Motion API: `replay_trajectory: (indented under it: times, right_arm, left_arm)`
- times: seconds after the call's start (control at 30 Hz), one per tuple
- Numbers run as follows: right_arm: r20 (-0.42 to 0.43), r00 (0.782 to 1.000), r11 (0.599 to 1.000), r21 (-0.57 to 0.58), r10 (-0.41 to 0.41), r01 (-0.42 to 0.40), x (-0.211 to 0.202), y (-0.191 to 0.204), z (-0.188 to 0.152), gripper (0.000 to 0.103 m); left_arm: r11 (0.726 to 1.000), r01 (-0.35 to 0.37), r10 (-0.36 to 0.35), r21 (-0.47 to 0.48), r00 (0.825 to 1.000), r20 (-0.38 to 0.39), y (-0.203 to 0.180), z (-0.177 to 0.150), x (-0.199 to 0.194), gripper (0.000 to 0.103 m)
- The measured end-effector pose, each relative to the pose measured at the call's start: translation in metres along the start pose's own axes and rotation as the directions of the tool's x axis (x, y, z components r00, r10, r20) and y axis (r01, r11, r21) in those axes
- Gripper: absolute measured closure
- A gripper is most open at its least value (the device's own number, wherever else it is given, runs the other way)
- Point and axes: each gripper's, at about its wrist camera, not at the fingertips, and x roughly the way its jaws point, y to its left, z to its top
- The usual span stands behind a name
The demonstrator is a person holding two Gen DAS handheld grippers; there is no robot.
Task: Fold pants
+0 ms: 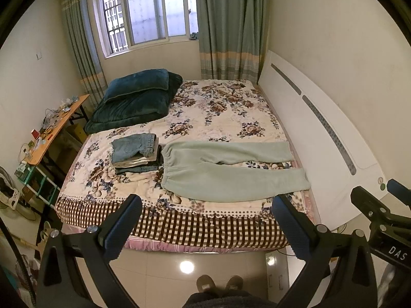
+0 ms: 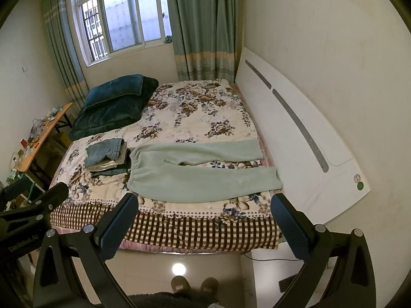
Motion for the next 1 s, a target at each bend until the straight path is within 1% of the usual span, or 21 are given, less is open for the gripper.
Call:
replay_trajectory:
  times: [0.37,0.67,1.0]
  right_arm:
    - [-0.003,1.000,1.000,-0.004,0.000,0.000,-0.002,-0.006,-0.002,0.000]
    - [-0.003,1.000,1.000,-0.004,0.003,-0.003,0.011,-0.007,-0.008,0.000]
    - [-0.001,1.000,1.000,-0.004,0.001,-0.001,0.012,-0.007,-0.007,0.000]
  left_arm:
    - [1.000,-0.002,0.002,-0.009,1.000,0.001,0.005,-0.004,-0.001,0.000]
    - [1.000,-0.003,0.003,-0.012,1.000,0.009,0.007,-0.004,0.000,0.000]
    - [1.000,-0.002,0.002,-0.012,1.000,0.012,0.010,-0.004,0.002,0.000]
